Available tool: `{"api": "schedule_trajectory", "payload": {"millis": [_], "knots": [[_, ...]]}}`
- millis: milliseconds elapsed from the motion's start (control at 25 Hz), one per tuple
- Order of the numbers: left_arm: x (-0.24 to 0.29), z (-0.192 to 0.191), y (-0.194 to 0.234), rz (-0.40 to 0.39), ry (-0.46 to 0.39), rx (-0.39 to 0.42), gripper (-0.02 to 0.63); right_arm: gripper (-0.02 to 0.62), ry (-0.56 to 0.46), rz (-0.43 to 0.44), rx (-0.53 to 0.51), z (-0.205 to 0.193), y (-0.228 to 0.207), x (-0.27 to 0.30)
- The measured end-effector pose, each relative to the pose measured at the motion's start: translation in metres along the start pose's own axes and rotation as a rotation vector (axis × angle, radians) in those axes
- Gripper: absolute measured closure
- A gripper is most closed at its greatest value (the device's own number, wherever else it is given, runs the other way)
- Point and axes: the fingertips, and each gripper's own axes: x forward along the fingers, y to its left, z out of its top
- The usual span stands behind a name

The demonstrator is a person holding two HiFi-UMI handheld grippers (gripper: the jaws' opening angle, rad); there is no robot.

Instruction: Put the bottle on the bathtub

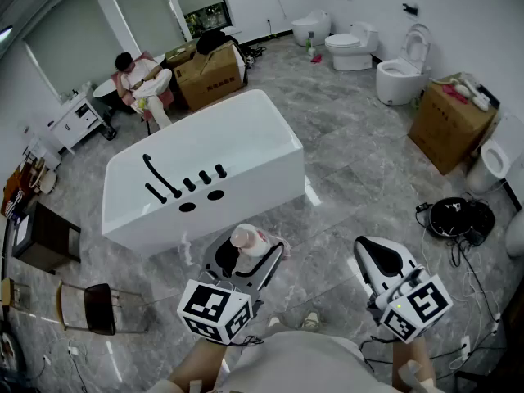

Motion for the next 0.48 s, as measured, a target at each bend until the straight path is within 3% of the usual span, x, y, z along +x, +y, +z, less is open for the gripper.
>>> {"api": "schedule_trajectory", "payload": {"millis": [280,480], "knots": [[0.013,-0.003,0.000,0.000,-0.008,0.017,0.273,0.566,-0.027,-0.071,-0.022,0.002,-0.017,0.000],[0.025,-0.006,0.003,0.024,-0.013,0.030,0.273,0.566,-0.037,-0.076,-0.017,0.000,-0.032,0.003]]}}
